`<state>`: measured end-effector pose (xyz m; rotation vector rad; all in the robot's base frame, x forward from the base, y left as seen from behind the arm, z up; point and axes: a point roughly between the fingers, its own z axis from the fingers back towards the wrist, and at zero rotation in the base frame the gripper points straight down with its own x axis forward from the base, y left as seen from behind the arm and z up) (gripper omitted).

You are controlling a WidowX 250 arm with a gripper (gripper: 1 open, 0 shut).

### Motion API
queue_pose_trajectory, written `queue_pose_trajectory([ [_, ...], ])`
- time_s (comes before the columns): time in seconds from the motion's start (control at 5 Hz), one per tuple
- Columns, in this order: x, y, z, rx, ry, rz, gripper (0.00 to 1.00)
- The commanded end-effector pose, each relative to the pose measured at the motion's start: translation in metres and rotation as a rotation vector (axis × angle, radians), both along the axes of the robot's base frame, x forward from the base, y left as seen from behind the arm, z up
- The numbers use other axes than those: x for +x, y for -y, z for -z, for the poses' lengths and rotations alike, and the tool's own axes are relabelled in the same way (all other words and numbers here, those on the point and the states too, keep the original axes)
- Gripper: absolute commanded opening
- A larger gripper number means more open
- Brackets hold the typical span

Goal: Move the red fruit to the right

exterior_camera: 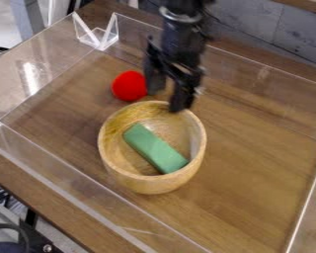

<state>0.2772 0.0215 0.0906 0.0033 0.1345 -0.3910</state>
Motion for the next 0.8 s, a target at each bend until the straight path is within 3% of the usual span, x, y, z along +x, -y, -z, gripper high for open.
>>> queue_pose_trajectory([
  [0.0, 0.010, -0.026, -0.009, 0.005, 0.092, 0.004, 1.00],
  [0.2, 0.015, -0.048, -0.001, -0.007, 0.119, -0.053, 1.00],
  [0.6, 0.033, -0.080, 0.004, -0.048, 0.172, 0.050, 1.00],
])
